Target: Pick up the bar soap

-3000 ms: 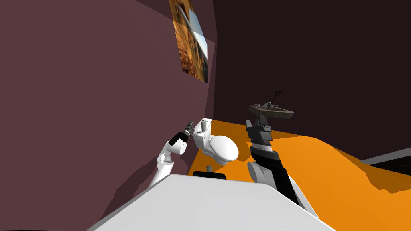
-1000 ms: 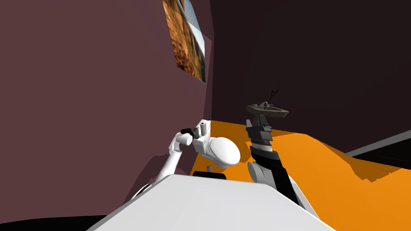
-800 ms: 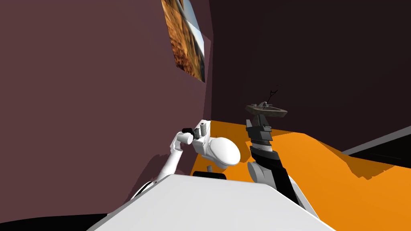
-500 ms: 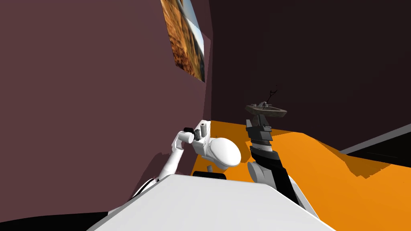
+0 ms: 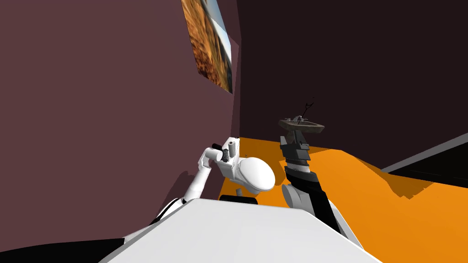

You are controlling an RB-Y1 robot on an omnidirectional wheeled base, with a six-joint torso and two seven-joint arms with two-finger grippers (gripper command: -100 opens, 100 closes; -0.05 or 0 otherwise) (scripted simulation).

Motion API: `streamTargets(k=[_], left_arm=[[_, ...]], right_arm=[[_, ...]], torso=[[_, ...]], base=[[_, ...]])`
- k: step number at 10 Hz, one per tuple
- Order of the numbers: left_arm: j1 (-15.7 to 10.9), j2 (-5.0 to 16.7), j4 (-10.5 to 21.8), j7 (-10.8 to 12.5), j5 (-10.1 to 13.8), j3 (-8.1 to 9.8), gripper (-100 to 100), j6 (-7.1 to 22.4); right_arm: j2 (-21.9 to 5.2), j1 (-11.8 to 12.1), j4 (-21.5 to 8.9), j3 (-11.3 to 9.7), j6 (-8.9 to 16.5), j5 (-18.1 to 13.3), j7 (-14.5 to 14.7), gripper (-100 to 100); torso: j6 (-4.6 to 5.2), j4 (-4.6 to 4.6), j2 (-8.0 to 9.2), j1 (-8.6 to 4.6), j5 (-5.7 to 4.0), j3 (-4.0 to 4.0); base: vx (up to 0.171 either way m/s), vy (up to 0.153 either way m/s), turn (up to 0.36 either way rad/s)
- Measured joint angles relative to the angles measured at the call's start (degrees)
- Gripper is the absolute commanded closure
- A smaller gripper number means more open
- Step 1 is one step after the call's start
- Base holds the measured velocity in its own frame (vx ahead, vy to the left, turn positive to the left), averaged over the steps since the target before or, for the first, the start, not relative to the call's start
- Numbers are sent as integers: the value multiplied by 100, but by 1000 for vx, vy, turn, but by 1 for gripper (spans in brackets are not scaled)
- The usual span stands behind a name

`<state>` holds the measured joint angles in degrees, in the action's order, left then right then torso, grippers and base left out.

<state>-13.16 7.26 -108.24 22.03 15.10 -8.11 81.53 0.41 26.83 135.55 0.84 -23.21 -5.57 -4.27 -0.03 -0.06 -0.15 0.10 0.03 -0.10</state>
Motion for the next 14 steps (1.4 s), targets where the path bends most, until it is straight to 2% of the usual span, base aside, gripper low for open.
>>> streamTargets(k=[3,14], left_arm=[[-246,-22,235,123,87,-24,-100,509],[-838,-79,793,434,262,-93,-100,2192]], right_arm=[[0,0,0,0,0,0,0,0],[0,0,0,0,0,0,0,0]], torso=[[3,-2,-9,4,1,-5],[2,0,5,-5,0,2]], base=[[48,47,-45],[35,32,-34]])
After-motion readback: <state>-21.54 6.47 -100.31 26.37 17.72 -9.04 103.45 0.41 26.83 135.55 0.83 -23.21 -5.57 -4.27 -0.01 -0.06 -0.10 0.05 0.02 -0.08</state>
